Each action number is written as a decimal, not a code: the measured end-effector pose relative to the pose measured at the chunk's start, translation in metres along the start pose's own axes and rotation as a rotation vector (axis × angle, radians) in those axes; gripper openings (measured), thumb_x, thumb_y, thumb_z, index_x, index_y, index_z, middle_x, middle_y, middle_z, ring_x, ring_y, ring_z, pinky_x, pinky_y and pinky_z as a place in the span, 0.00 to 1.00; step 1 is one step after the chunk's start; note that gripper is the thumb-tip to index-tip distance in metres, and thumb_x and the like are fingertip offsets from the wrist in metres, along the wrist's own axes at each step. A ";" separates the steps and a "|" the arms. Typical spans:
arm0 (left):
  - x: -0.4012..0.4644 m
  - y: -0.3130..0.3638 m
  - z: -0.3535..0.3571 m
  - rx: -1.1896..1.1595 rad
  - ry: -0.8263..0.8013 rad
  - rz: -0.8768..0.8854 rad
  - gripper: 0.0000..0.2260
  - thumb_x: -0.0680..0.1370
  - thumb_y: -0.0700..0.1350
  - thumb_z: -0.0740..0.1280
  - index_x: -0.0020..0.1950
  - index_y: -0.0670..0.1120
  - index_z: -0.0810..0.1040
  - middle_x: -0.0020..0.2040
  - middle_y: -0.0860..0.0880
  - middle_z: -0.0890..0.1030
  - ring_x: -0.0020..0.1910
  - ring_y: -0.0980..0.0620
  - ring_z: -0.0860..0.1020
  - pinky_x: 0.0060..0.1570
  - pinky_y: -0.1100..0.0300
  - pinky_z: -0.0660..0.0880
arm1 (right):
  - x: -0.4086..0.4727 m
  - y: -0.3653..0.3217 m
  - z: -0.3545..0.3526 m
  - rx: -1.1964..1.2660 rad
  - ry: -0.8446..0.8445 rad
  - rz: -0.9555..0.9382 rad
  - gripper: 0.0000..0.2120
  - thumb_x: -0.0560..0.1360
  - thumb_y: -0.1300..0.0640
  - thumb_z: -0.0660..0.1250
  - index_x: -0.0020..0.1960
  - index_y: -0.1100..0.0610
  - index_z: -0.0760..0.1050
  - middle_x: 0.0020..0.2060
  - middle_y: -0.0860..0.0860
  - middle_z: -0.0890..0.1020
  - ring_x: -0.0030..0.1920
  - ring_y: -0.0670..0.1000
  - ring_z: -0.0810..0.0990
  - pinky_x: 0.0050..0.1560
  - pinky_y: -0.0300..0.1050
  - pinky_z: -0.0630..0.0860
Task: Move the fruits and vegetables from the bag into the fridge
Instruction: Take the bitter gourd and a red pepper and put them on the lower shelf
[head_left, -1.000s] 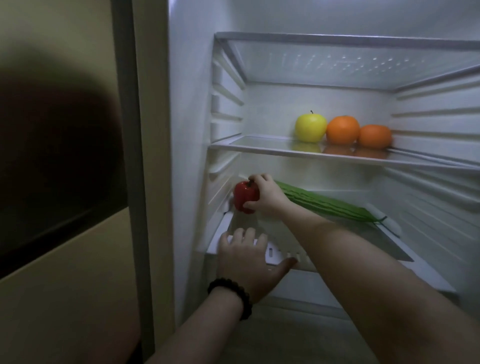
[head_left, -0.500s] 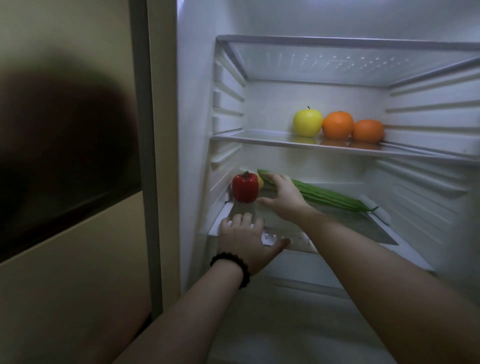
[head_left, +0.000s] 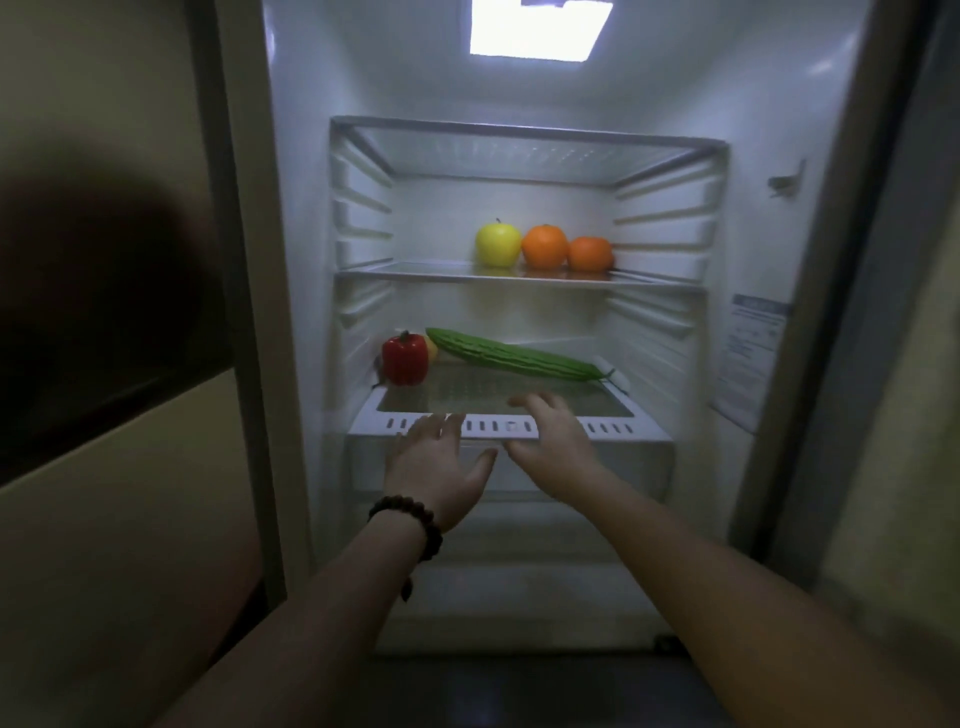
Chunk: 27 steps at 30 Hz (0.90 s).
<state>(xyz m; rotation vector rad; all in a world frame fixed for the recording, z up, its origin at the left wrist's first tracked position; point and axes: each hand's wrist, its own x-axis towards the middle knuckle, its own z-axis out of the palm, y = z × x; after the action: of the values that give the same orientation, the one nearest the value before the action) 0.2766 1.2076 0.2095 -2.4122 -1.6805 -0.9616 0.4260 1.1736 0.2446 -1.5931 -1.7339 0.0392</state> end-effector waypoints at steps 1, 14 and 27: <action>-0.007 0.006 -0.003 -0.009 -0.008 0.007 0.29 0.76 0.65 0.53 0.73 0.51 0.61 0.71 0.50 0.66 0.70 0.50 0.63 0.68 0.49 0.62 | -0.013 0.001 -0.006 -0.006 0.014 0.001 0.22 0.74 0.56 0.67 0.67 0.53 0.68 0.64 0.50 0.68 0.58 0.49 0.70 0.54 0.39 0.66; -0.156 0.062 -0.013 -0.125 -0.208 0.304 0.28 0.78 0.63 0.52 0.74 0.51 0.61 0.72 0.51 0.65 0.71 0.51 0.62 0.70 0.52 0.58 | -0.212 -0.010 -0.070 -0.194 0.192 0.225 0.19 0.72 0.59 0.67 0.62 0.55 0.72 0.61 0.52 0.71 0.57 0.52 0.74 0.56 0.43 0.69; -0.277 0.210 -0.070 -0.434 -0.280 0.800 0.28 0.78 0.63 0.52 0.75 0.51 0.58 0.74 0.50 0.63 0.73 0.49 0.58 0.71 0.50 0.55 | -0.427 -0.039 -0.179 -0.385 0.392 0.475 0.18 0.69 0.62 0.67 0.59 0.57 0.74 0.56 0.52 0.73 0.57 0.46 0.72 0.61 0.35 0.65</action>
<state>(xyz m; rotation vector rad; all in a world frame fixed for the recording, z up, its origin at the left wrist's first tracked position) 0.3659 0.8650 0.1878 -3.1766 -0.4051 -0.9212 0.4582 0.7150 0.1766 -2.0993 -1.0787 -0.3717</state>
